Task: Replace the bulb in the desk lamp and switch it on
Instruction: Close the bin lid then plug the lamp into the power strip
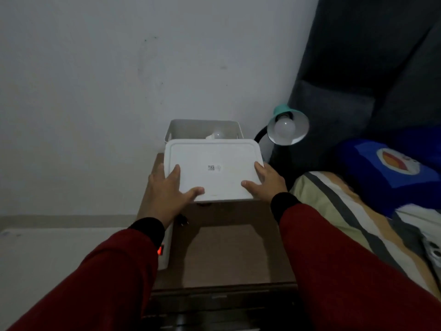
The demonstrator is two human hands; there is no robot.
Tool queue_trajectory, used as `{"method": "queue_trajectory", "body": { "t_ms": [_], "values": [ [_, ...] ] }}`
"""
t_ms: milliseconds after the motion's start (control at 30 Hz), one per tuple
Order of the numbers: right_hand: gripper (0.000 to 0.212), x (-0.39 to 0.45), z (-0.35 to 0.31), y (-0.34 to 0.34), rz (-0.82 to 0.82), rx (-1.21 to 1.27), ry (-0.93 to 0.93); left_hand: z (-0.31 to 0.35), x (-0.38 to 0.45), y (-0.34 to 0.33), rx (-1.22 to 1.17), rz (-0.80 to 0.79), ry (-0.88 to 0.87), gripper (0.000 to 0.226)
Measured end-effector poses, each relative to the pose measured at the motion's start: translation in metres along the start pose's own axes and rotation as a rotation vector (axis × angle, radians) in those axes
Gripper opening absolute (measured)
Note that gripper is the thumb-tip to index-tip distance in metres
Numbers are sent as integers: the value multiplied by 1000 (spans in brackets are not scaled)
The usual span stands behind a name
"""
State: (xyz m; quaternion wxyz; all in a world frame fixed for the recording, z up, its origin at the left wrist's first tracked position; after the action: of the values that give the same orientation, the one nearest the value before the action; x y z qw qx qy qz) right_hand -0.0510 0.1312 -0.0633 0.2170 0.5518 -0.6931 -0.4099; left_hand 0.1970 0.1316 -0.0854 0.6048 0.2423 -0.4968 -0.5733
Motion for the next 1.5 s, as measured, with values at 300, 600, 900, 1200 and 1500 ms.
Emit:
{"method": "queue_trajectory", "body": {
  "t_ms": [300,600,900,1200,1500],
  "values": [
    [75,98,-61,4,6,-46,-19,-23,100,11,-116,75,-23,81],
    [74,172,-90,-14,1,-164,-49,-49,172,-12,-158,38,57,76],
    [73,192,-94,-22,19,-166,-56,-52,191,-17,-145,42,77,74],
    [66,192,-98,-25,67,-189,-41,-54,191,-12,-202,101,96,70],
    [66,195,-99,-29,102,-211,-38,-63,201,-17,-113,59,79,65]
  ]
}}
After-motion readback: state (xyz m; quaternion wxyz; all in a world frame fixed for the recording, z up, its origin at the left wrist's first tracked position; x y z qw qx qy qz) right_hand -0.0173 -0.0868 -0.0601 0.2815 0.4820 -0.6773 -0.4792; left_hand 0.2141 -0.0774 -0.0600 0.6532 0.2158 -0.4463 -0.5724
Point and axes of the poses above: each hand's wrist, its own x-axis towards the middle knuckle, its own y-axis out of the back of the hand, z = x × y, the point moved 2 cm from there along x, towards the middle knuckle, and after that the axes turned 14 degrees about -y, right-handed, at the moved point
